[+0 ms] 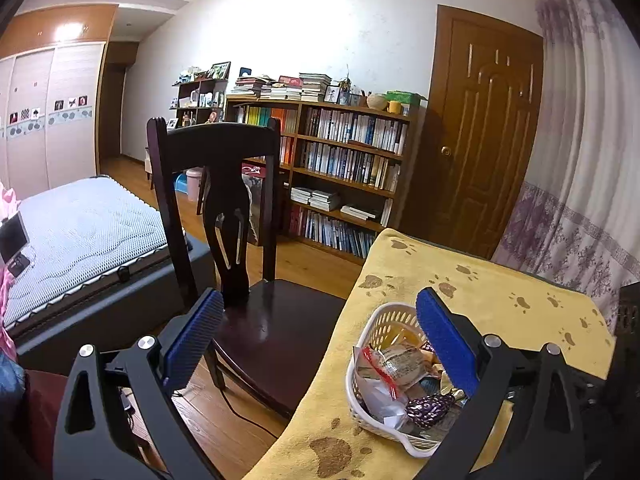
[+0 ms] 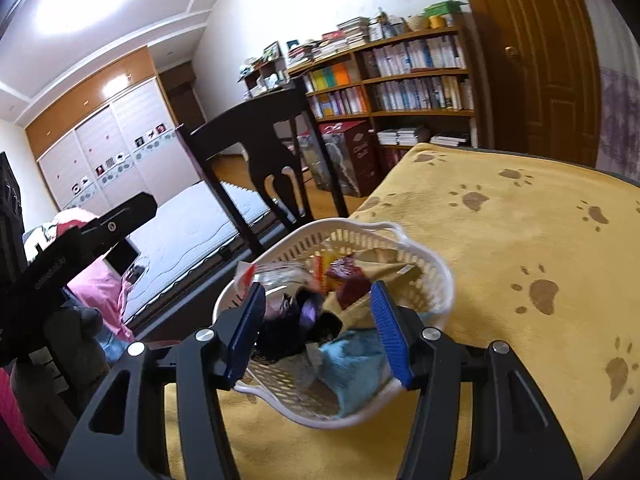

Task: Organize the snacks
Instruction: 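Lower the purple foil candy into the basket and open the right tool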

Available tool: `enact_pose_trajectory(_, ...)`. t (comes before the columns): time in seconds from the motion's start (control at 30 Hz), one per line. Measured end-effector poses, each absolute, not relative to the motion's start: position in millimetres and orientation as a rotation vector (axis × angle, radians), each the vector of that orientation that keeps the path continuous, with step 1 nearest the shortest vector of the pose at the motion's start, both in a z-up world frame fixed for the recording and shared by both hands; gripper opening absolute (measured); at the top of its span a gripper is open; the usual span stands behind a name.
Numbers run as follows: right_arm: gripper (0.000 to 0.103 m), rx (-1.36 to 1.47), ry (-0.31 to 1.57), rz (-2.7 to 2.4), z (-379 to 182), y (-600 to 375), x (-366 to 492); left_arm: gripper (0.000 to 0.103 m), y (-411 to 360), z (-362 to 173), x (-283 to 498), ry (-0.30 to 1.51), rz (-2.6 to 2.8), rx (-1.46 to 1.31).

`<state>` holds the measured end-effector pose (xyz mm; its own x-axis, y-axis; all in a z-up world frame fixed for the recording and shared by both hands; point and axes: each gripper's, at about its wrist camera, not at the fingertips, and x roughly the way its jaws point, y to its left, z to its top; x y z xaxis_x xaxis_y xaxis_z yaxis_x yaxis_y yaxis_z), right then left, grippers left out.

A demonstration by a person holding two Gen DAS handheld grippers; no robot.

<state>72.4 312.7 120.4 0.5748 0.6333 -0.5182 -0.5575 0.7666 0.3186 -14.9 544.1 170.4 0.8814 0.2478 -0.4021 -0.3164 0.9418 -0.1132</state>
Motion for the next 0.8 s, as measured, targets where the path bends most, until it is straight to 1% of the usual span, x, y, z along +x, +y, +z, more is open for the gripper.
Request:
enact_pose_trajectory(0.33, 0.056, 0.173, 0.663, 0.645, 113, 283, 65, 0.1, 531, 175, -19, 0.381, 0.275, -0.129)
enact_pose_trajectory(0.43, 0.059, 0.166, 0.654, 0.667, 115, 285, 57, 0.1, 533, 176, -22, 0.376, 0.277, -0.133)
enact_pose_trajectory(0.63, 0.059, 0.02, 0.645, 0.719, 113, 315, 42, 0.1, 534, 180, -29, 0.361, 0.271, -0.138)
enact_pose_trajectory(0.73, 0.059, -0.076, 0.685, 0.61, 97, 327, 48, 0.1, 535, 182, -32, 0.355, 0.27, -0.145)
enact_pose_trajectory(0.8, 0.059, -0.081, 0.701, 0.589, 91, 328, 55, 0.1, 535, 181, -32, 0.357, 0.27, -0.149)
